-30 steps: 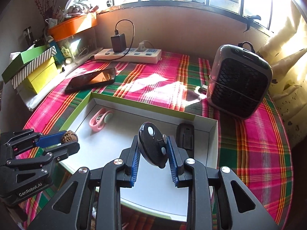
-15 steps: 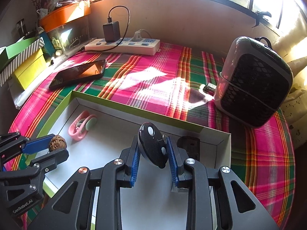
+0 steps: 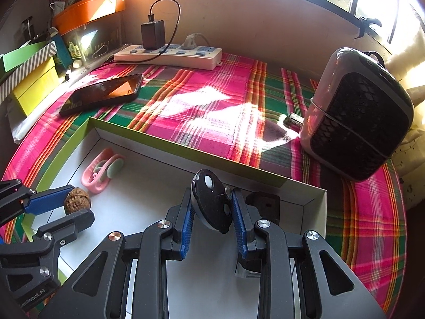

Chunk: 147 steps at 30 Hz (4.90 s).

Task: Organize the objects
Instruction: 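Carry walnut and black disc with both grippers into the white box, then open left gripper to release walnut while right gripper releases black disc, then withdraw both grippers from the box toward the loose pile of objects, then close right gripper on pink clip while left gripper closes on white cylinder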

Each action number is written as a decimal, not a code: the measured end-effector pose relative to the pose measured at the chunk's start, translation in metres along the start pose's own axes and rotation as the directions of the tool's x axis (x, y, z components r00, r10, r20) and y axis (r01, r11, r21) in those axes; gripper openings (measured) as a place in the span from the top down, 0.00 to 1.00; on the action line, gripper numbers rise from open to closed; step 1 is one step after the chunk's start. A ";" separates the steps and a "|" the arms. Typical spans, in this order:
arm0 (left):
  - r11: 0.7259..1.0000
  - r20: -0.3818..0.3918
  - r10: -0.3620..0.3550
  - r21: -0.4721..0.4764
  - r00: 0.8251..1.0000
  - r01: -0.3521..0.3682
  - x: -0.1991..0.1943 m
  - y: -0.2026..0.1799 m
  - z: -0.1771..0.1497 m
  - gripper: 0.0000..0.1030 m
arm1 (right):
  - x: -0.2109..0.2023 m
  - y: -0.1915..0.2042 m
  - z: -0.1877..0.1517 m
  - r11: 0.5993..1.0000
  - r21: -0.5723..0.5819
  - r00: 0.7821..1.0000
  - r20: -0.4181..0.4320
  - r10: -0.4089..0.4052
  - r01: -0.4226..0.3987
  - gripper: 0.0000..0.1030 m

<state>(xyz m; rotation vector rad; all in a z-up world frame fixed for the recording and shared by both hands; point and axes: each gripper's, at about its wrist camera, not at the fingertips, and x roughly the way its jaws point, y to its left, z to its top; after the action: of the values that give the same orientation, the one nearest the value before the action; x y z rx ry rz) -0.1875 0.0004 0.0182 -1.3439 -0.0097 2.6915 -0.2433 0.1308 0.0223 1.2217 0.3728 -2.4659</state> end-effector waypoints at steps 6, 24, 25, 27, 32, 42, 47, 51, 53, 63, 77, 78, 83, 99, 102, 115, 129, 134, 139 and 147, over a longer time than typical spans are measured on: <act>1.000 -0.002 0.001 0.005 1.000 -0.001 0.002 0.000 0.000 0.73 | 0.002 0.000 0.000 1.000 -0.005 1.000 -0.010 -0.005 0.005 0.72; 1.000 -0.010 0.021 0.010 1.000 -0.020 0.001 -0.002 -0.001 0.73 | 0.003 0.004 0.000 1.000 -0.023 0.999 -0.027 -0.019 0.019 0.67; 1.000 -0.011 0.023 0.011 1.000 -0.022 0.001 -0.002 -0.001 0.73 | 0.003 0.004 0.000 1.000 -0.019 1.000 -0.025 -0.017 0.017 0.65; 1.000 -0.013 0.028 0.013 1.000 -0.028 0.001 -0.003 -0.001 0.73 | 0.003 0.004 -0.001 1.000 -0.017 1.000 -0.027 -0.015 0.015 0.64; 0.999 -0.014 0.029 0.014 0.999 -0.028 0.001 -0.003 -0.002 0.73 | 0.002 0.005 -0.002 1.000 -0.022 1.000 -0.025 -0.016 0.016 0.61; 0.999 -0.017 0.030 0.019 0.999 -0.030 0.000 -0.003 -0.002 0.69 | -0.003 0.006 -0.004 1.000 -0.017 1.000 -0.019 -0.015 0.015 0.54; 0.999 -0.018 0.027 0.019 0.999 -0.026 -0.001 -0.005 -0.003 0.68 | -0.005 0.005 -0.006 1.000 -0.012 1.000 -0.015 -0.016 0.016 0.51; 1.000 -0.020 0.024 0.016 1.000 -0.024 -0.002 -0.007 -0.004 0.66 | -0.009 0.005 -0.007 1.000 -0.007 1.000 -0.009 -0.018 0.017 0.50; 1.000 -0.018 0.027 0.017 0.999 -0.026 -0.003 -0.007 -0.005 0.66 | -0.011 0.005 -0.008 1.000 -0.002 1.000 -0.005 -0.017 0.017 0.50; 0.999 0.002 0.036 0.007 0.999 -0.036 -0.017 -0.005 -0.008 0.63 | -0.027 0.007 -0.011 1.000 0.011 1.000 0.028 -0.006 0.006 0.50; 1.000 0.033 0.030 -0.006 0.999 -0.030 -0.041 -0.008 -0.019 0.63 | -0.056 0.011 -0.028 0.999 0.041 0.998 0.067 -0.016 0.013 0.50; 1.000 0.035 0.030 -0.006 0.999 -0.029 -0.043 -0.007 -0.020 0.63 | -0.058 0.011 -0.029 0.999 0.045 0.997 0.070 -0.016 0.013 0.50; 1.000 0.046 0.028 -0.014 0.999 -0.027 -0.052 -0.007 -0.026 0.63 | -0.070 0.010 -0.040 0.998 0.062 0.996 0.084 -0.025 0.019 0.50; 0.999 0.073 0.007 -0.042 0.997 -0.004 -0.075 -0.004 -0.052 0.63 | -0.102 0.007 -0.074 0.994 0.110 0.993 0.118 -0.029 0.016 0.50; 0.999 0.073 -0.002 -0.049 0.997 0.006 -0.078 -0.002 -0.059 0.63 | -0.106 0.009 -0.083 0.993 0.113 0.992 0.120 -0.027 0.013 0.50; 0.997 0.051 -0.054 -0.048 0.997 0.057 -0.086 0.004 -0.091 0.63 | -0.115 0.029 -0.123 0.989 0.143 0.994 0.105 0.020 -0.034 0.50; 0.993 0.032 -0.113 -0.017 0.993 0.113 -0.090 0.002 -0.108 0.63 | -0.105 0.043 -0.136 0.984 0.173 0.997 0.073 0.019 -0.032 0.42; 0.991 0.024 -0.135 -0.001 0.991 0.135 -0.090 -0.001 -0.109 0.63 | -0.105 0.040 -0.138 0.982 0.187 0.998 0.064 0.008 -0.020 0.42; 0.987 0.023 -0.161 0.017 0.987 0.161 -0.091 -0.005 -0.109 0.63 | -0.108 0.038 -0.139 0.983 0.182 0.999 0.047 -0.017 0.008 0.40; 0.985 0.008 -0.171 0.026 0.985 0.171 -0.088 -0.010 -0.110 0.63 | -0.100 0.046 -0.137 0.987 0.158 1.000 0.027 -0.012 0.008 0.40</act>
<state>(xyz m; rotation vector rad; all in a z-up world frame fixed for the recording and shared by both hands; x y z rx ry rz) -0.0467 -0.0067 0.0228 -1.2601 -0.0880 2.5475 -0.0708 0.1623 0.0180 1.2471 0.1790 -2.5597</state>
